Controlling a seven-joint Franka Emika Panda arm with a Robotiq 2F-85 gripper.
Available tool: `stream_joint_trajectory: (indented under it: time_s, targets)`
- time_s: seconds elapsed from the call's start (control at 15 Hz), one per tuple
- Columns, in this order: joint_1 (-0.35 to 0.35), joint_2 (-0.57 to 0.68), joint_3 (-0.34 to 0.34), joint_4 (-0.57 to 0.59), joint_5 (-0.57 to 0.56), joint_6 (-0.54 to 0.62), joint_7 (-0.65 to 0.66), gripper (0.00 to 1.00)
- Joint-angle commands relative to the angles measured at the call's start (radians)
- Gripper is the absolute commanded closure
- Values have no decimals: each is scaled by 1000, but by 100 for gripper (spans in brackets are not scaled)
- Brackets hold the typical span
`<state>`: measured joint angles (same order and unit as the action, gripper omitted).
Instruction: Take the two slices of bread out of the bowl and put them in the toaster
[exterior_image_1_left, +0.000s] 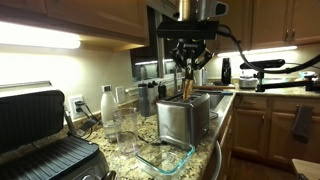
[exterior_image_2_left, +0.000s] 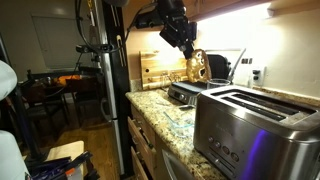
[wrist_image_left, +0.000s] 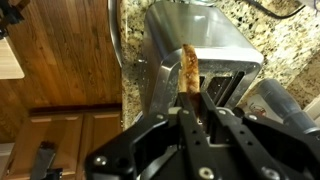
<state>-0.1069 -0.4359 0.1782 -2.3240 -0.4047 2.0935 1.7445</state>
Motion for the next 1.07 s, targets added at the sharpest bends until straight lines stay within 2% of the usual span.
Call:
stream_joint_trajectory:
  time_s: [0.0, 0.53, 1.0]
  targets:
    - [-25, 16, 12, 17, -58, -32, 63, 93]
    - [-51, 85, 0, 52, -158, -36, 123, 93]
    - [-32, 208, -36, 128, -203, -36, 145, 93]
